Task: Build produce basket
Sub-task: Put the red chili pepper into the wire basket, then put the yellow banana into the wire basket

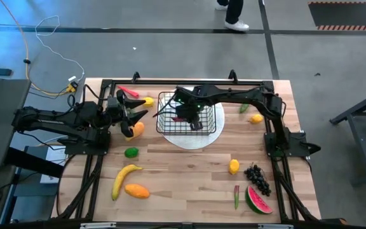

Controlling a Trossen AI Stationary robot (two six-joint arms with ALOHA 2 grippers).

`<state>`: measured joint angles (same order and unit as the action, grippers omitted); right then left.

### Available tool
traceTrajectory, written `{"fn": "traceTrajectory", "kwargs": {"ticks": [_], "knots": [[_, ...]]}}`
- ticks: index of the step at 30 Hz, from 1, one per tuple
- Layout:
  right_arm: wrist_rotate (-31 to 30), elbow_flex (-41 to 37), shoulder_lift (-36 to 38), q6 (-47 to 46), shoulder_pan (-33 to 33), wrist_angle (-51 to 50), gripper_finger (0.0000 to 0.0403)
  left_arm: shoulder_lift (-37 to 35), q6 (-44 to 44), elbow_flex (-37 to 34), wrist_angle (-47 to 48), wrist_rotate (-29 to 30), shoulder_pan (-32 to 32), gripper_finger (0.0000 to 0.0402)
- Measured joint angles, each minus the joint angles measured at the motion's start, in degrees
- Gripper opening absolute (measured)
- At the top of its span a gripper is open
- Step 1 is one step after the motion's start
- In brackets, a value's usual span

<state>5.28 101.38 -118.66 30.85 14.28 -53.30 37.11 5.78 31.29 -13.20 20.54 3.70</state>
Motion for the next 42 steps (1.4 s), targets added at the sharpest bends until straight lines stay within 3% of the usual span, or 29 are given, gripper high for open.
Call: {"fn": "traceTrajectory", "kwargs": {"ticks": [6, 27, 42], "knots": [[0.37, -0.04, -3.47, -8.58, 0.04, 1.27, 0.0128, 0.04, 0.04, 0.00, -0.04, 1.17, 0.00, 0.0202], [1.89, -0.07, -5.00, -12.79, 0.09, 1.21, 0.0128, 0.01, 1.55, 0.00, -0.01, 1.35, 0.00, 0.0202], [-11.24, -0.07, -5.00, -12.86, 0.37, 3.02, 0.0183, 0.01, 1.55, 0.00, -0.01, 1.33, 0.01, 0.0202]]}}
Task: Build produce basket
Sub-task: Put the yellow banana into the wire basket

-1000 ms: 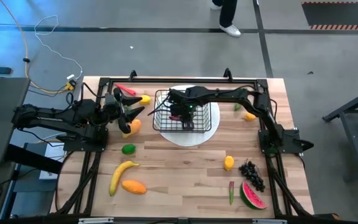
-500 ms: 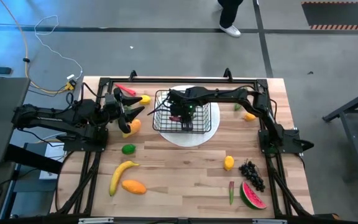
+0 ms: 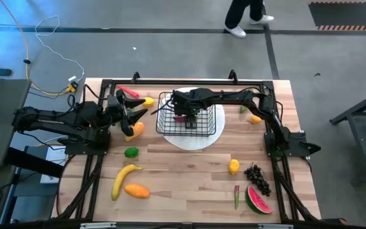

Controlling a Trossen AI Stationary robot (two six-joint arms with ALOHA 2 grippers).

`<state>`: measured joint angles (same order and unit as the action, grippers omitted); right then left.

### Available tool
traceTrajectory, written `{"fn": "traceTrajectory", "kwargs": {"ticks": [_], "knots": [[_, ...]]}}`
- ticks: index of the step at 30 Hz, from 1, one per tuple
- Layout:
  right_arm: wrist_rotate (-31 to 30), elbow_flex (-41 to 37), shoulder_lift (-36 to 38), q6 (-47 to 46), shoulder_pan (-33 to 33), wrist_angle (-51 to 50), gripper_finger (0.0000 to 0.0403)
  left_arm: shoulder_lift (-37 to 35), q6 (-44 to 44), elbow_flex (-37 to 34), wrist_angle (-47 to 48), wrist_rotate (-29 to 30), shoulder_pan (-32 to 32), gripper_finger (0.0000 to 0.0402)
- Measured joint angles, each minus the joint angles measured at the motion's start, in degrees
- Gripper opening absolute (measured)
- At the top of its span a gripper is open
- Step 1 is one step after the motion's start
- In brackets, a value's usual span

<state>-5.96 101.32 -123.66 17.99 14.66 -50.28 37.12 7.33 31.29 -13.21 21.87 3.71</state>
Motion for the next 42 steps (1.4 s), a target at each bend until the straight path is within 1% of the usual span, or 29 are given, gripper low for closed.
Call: {"fn": "traceTrajectory", "kwargs": {"ticks": [5, 9, 15, 17, 20, 22, 24, 28, 31, 34, 38, 42], "knots": [[0.10, 0.14, 0.00, 0.09, -0.02, -0.17, 0.0216, 0.00, 0.00, 0.00, 0.00, 0.00, 0.00, 0.0202], [0.24, 2.86, 0.02, 1.86, -0.02, -2.35, 0.0227, 0.00, 0.00, 0.00, 0.02, 0.00, -0.01, 0.0202], [0.38, 12.37, 0.02, 3.19, -0.02, -10.74, 0.0227, 0.00, 0.00, 0.00, 0.02, -0.02, -0.01, 0.0202], [0.80, 16.37, 0.02, 1.57, -0.01, -14.88, 0.0227, 0.00, 0.00, 0.00, 0.02, -0.01, 0.00, 0.0202], [3.01, 21.85, 0.35, -1.95, 0.00, -22.20, 0.0227, 0.00, 0.00, 0.00, 0.02, 0.00, -0.01, 0.0202], [3.66, 23.23, 1.69, -3.73, -0.01, -25.71, 0.0227, 0.00, 0.00, 0.00, 0.04, -0.02, -0.01, 0.0202], [3.70, 22.36, 4.26, -4.90, -0.18, -26.77, 0.0227, 0.00, -0.01, 0.00, 0.07, -0.02, -0.01, 0.0202], [3.40, 15.74, 12.22, -9.11, -0.67, -25.48, 0.0227, 0.00, 0.00, 0.00, 0.09, -0.02, 0.00, 0.0202], [3.12, 6.43, 20.67, -13.63, -1.40, -20.64, 0.0227, 0.00, -0.02, 0.00, 0.11, -0.04, 0.00, 0.0202], [2.99, -6.76, 31.15, -19.28, -2.43, -11.01, 0.0227, 0.00, -0.03, 0.00, 0.20, -0.56, 0.02, 0.0202], [2.89, -25.56, 45.66, -29.21, -4.49, 4.93, 0.0227, 0.00, -0.04, 0.00, 0.36, -2.33, 0.00, 0.0202], [1.33, -39.76, 57.82, -34.34, -7.00, 24.43, 0.0227, 0.00, -0.03, -0.02, 0.55, -3.30, 0.02, 0.0202]]}}
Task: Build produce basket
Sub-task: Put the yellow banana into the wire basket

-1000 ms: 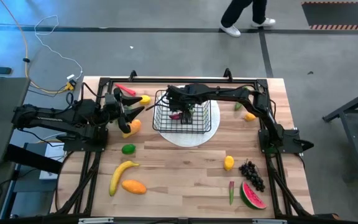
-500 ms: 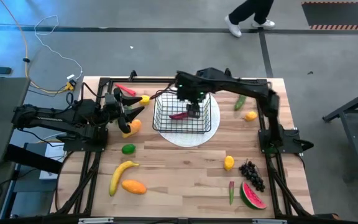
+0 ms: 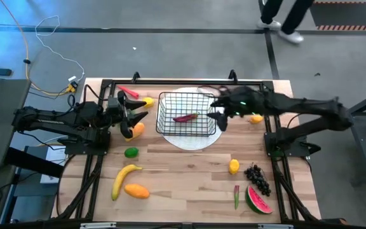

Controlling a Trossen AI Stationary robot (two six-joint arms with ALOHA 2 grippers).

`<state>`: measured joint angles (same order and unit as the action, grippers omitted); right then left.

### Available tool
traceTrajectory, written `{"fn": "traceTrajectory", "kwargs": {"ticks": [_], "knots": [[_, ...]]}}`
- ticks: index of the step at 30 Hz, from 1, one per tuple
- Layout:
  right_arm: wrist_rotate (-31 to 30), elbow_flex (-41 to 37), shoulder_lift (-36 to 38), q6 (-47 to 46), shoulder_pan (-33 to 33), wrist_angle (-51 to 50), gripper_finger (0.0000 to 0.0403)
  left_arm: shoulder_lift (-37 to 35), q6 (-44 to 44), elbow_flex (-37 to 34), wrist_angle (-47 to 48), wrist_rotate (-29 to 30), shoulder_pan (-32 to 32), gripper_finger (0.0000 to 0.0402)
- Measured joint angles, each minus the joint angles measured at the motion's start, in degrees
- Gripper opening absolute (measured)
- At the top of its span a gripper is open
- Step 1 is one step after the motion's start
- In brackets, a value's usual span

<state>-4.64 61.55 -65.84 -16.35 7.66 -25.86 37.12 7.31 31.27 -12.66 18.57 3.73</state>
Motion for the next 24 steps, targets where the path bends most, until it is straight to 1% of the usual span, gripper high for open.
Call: {"fn": "traceTrajectory", "kwargs": {"ticks": [4, 8, 13, 20, 23, 24], "knots": [[-2.92, -9.63, 8.12, 1.10, -1.29, 15.00, 0.0227, 0.00, 0.00, 0.00, 0.00, 0.00, -0.01, 0.0202], [-3.16, -15.59, 12.75, 3.35, -1.35, 23.32, 0.0227, 0.00, 0.01, 0.00, 0.00, 0.02, 0.00, 0.0202], [-3.02, -18.55, 15.01, 4.67, -1.35, 26.30, 0.0227, 0.00, 0.03, 0.00, 0.00, 0.02, 0.00, 0.0202], [-2.87, -18.57, 14.90, 2.90, -1.35, 27.13, 0.0227, 0.00, 0.18, 0.00, 0.00, 0.07, -0.02, 0.0202], [-2.87, -18.57, 14.90, 2.89, -1.35, 27.12, 0.0227, 0.00, 5.07, 0.19, 0.47, -1.85, -0.02, 0.0202], [-2.87, -18.57, 14.90, 2.88, -1.35, 27.11, 0.0227, 0.12, 7.58, 1.16, 2.60, -3.37, -0.04, 0.0202]]}}
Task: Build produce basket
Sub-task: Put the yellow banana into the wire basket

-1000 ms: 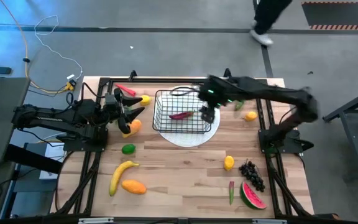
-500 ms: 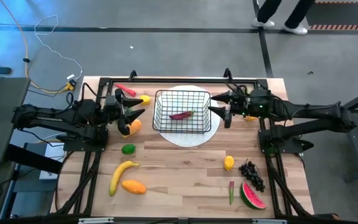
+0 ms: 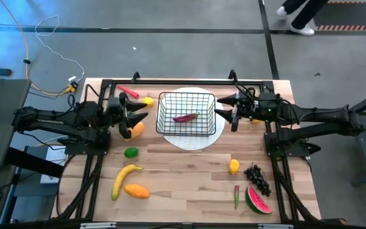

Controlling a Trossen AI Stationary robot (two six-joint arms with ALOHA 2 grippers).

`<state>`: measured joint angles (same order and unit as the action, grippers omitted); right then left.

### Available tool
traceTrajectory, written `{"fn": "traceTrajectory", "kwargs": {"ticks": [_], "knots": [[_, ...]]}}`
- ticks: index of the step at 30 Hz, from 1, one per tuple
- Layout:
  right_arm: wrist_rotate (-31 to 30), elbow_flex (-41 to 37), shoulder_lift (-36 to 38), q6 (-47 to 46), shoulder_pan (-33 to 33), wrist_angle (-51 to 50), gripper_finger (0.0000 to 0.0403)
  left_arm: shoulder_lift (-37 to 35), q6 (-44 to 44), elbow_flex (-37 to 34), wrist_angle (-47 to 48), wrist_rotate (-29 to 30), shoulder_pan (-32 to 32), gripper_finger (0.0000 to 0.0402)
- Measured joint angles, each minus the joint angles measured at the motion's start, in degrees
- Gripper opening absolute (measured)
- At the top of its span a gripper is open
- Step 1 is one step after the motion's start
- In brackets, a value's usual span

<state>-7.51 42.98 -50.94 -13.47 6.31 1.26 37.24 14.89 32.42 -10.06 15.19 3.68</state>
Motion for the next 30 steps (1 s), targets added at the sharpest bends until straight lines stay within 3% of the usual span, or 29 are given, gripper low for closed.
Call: {"fn": "traceTrajectory", "kwargs": {"ticks": [3, 9, 12, 17, 22, 30], "knots": [[0.00, 0.00, -0.02, -0.77, 0.00, 0.00, 0.0227, 0.42, 5.76, 5.38, 12.35, -5.40, -0.55, 0.0202], [-0.02, 0.00, -0.04, -2.28, 0.00, -0.13, 0.0227, 4.23, 20.04, 18.56, 48.95, -13.23, -6.19, 0.0202], [-0.02, 0.00, -0.04, -4.38, 0.00, -0.15, 0.0227, 5.60, 30.13, 20.52, 59.38, -16.90, -11.00, 0.0202], [-0.02, 0.00, -0.04, -4.52, 0.00, -0.15, 0.0227, 7.83, 50.00, 19.64, 67.88, -17.92, -21.00, 0.0202], [-0.02, 0.00, -0.04, -4.52, 0.00, -0.15, 0.0227, 12.10, 63.57, 17.86, 71.87, -15.05, -30.92, 0.0206], [-0.01, 0.00, -0.07, -4.52, 0.00, -0.38, 0.0227, 23.11, 72.99, 15.13, 71.32, -14.48, -41.30, 0.0249]]}}
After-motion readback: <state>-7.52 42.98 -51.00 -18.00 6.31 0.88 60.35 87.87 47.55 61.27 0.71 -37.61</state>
